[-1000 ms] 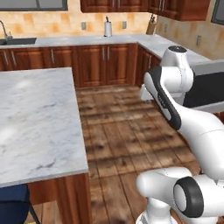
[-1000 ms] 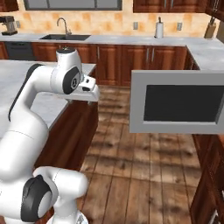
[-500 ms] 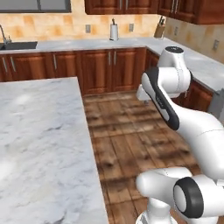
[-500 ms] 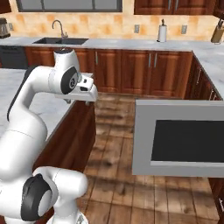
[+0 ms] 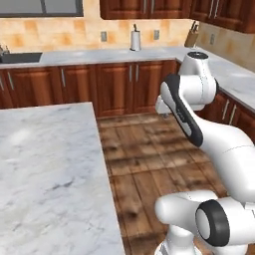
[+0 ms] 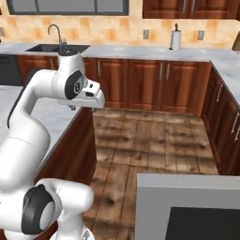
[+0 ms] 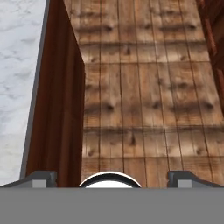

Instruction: Pick the corn from the counter and place it in the microwave.

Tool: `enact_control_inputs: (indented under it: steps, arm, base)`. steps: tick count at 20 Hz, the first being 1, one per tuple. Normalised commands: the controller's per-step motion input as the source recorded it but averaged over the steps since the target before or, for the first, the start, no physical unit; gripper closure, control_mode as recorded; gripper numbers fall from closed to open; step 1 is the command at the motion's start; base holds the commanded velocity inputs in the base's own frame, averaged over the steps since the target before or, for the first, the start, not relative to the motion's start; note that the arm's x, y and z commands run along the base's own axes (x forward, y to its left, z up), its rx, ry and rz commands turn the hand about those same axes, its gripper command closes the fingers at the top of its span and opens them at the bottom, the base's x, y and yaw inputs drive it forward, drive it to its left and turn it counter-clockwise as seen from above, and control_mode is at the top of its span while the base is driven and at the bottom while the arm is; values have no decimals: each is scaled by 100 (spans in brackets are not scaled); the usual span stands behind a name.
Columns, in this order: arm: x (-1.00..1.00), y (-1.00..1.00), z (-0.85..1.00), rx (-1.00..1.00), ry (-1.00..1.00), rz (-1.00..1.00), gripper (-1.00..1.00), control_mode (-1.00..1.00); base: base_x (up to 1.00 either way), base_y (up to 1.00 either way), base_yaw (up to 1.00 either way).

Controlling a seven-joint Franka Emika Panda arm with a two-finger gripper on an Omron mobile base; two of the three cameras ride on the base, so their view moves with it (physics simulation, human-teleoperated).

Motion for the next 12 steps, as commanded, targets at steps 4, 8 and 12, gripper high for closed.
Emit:
enact_control_inputs:
  steps: [4, 8, 12]
  arm:
    - [0, 0, 0, 0, 0, 0, -100, 100]
    - [0, 0, 0, 0, 0, 0, -100, 100]
    - [0, 0, 0, 0, 0, 0, -100, 100]
  base:
    - [100, -6, -16]
    - [84, -9, -53]
    - [57, -17, -63]
